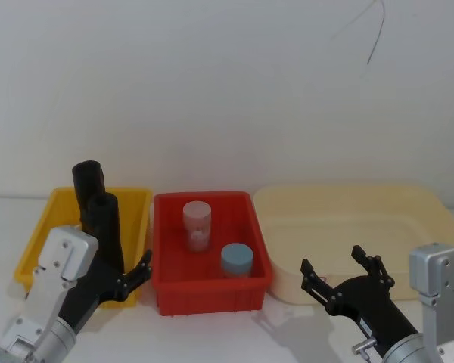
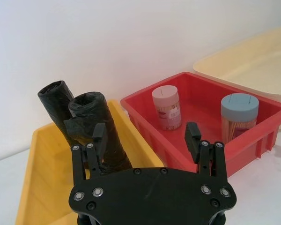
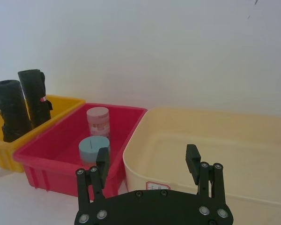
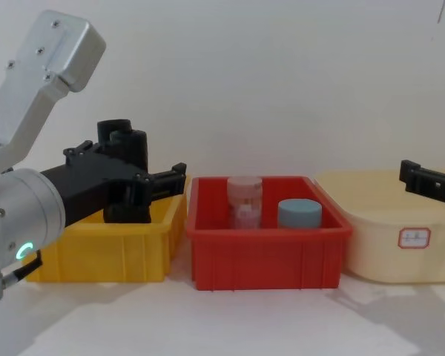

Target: Pick up the garbage bag with the one hand and transfer it to the other hand.

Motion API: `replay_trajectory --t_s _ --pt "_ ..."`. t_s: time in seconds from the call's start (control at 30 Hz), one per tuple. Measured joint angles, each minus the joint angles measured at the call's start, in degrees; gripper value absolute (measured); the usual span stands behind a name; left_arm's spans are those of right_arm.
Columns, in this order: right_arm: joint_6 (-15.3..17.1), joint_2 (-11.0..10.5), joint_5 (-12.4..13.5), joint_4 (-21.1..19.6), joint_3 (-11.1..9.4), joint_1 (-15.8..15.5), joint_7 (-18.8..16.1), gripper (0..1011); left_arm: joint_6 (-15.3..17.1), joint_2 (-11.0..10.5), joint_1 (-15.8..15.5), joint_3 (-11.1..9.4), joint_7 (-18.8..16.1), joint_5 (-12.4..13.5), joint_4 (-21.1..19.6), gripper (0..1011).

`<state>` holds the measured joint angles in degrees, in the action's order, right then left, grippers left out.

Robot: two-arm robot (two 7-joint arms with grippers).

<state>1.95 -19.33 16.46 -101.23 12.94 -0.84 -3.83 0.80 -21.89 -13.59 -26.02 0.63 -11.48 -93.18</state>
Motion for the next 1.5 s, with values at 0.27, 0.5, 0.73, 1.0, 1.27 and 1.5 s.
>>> replay_trajectory --t_s 0.27,0.5,0.73,1.0,1.27,1.5 --pt "0.00 0.00 0.00 0.00 0.00 0.00 0.00 1001 0.13 0.12 0.36 0.32 -0.46 0.10 -0.35 1001" --pt "0.00 -0.01 0.00 0.00 0.00 0.00 0.00 1001 1.04 0.90 1.90 1.73 -3.20 0.42 -1.90 1001" --pt "0.00 0.00 0.00 0.00 0.00 0.00 0.01 1001 2.11 1.81 3.28 3.20 -6.08 0.75 -2.91 1001" --pt "0.00 0.00 0.00 0.00 0.00 0.00 0.00 1001 3.59 3.15 3.78 4.60 -8.43 1.00 -2.27 1001" --pt "0.00 0.00 0.00 0.00 0.00 0.00 0.00 1001 4.56 4.71 2.56 5.04 -9.26 1.18 0.52 1001" --pt "0.00 0.00 0.00 0.00 0.00 0.00 0.00 1001 4.88 6.08 0.65 4.94 -9.04 1.35 3.64 1001"
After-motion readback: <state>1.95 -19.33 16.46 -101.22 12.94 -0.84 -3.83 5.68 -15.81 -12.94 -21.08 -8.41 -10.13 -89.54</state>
